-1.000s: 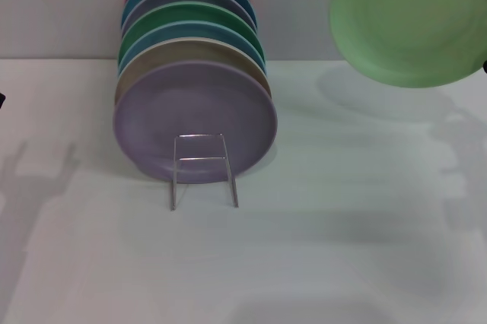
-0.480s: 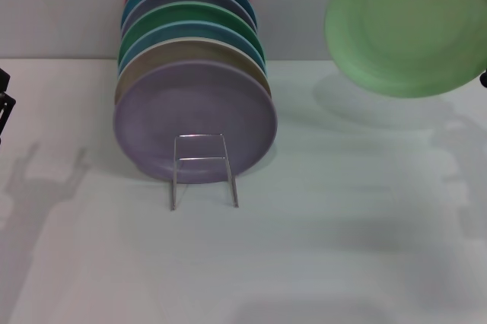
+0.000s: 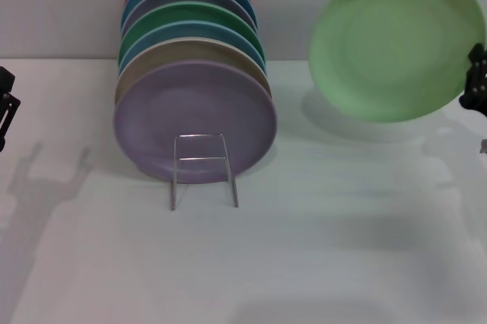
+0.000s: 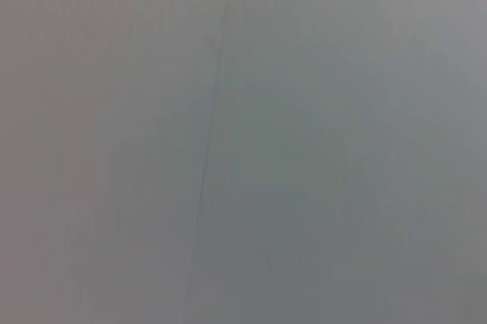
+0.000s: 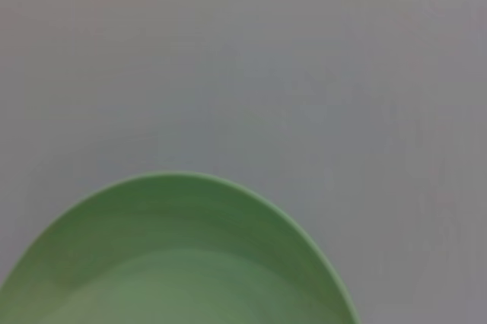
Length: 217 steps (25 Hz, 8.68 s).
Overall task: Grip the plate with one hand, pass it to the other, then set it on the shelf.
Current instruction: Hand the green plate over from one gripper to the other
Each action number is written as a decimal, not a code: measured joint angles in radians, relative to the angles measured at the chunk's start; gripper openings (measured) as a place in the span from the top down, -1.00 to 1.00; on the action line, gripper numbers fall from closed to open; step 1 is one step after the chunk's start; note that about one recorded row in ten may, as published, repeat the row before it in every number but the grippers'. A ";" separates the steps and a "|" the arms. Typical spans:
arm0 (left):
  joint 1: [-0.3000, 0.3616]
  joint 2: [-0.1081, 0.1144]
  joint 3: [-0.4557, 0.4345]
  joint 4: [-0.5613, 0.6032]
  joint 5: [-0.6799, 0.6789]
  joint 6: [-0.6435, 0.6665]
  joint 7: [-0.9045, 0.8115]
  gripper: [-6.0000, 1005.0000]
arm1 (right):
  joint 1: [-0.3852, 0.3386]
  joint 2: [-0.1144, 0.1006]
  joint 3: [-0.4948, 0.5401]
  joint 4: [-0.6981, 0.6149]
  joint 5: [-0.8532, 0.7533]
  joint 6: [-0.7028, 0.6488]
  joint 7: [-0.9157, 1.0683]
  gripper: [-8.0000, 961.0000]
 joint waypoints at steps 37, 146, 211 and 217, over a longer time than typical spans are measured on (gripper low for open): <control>0.033 0.000 0.117 -0.033 0.004 0.003 -0.036 -0.66 | 0.007 -0.001 -0.049 0.366 -0.240 -0.414 0.293 0.94; 0.056 0.001 0.617 -0.302 0.004 -0.343 0.212 -0.66 | -0.065 0.019 -0.171 0.306 -0.150 -0.384 0.226 0.94; 0.053 0.006 0.606 -0.459 0.002 -0.534 0.212 -0.63 | -0.202 0.019 -1.039 -0.031 0.899 -0.576 -0.466 0.94; 0.047 0.006 0.595 -0.485 0.002 -0.565 0.204 -0.62 | -0.190 0.019 -1.039 -0.033 0.899 -0.553 -0.472 0.94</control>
